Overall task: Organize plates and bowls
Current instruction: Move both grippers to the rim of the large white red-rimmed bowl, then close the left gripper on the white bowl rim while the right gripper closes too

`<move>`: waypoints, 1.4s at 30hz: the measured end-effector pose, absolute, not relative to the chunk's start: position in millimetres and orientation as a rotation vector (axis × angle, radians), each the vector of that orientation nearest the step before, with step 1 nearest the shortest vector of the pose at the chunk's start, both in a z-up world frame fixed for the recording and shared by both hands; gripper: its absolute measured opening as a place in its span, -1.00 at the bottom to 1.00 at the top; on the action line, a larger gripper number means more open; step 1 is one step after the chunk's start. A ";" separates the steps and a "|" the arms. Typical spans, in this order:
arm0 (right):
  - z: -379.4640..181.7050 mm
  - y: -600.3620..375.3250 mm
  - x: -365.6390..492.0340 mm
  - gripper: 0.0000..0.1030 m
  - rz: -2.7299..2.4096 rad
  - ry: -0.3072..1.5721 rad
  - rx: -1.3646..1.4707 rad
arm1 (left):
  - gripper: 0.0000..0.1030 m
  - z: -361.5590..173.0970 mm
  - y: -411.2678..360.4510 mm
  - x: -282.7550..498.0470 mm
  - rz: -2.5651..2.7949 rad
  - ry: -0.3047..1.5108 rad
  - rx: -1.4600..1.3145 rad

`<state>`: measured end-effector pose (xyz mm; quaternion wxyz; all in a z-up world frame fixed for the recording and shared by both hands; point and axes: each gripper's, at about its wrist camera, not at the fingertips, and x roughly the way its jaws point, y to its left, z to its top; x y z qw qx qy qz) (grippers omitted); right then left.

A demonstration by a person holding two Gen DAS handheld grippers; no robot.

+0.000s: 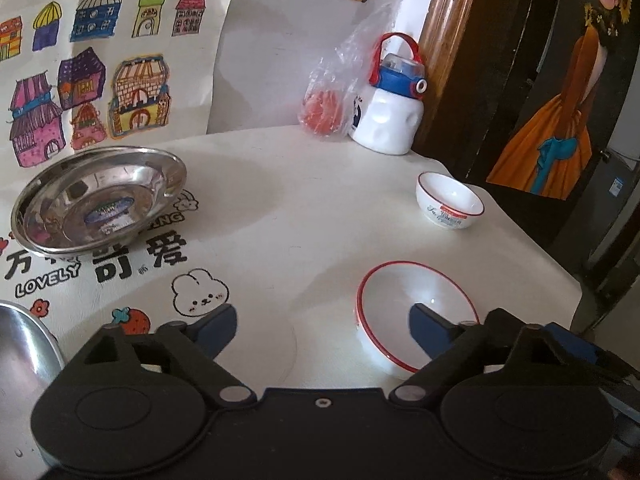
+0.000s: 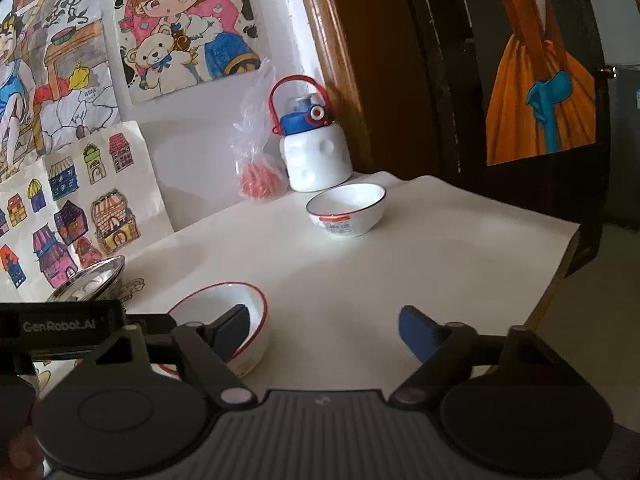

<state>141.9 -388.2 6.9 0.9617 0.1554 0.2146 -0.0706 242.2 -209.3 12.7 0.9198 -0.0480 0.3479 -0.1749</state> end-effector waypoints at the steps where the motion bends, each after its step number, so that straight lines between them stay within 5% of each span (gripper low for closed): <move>1: 6.3 -388.1 142.6 0.51 -0.139 0.437 0.319 | 0.68 12.1 -209.7 242.9 -0.362 0.719 -0.102; 16: 3.8 -376.7 153.6 0.10 -0.098 0.460 0.333 | -0.02 4.7 -216.6 245.7 -0.384 0.755 -0.136; 29: 2.7 -374.6 156.4 -0.58 -0.045 0.473 0.450 | -0.62 3.9 -227.6 246.5 -0.430 0.772 -0.151; 42: 0.0 -368.8 151.2 -0.69 -0.075 0.476 0.502 | -0.68 6.0 -227.2 239.8 -0.422 0.750 -0.154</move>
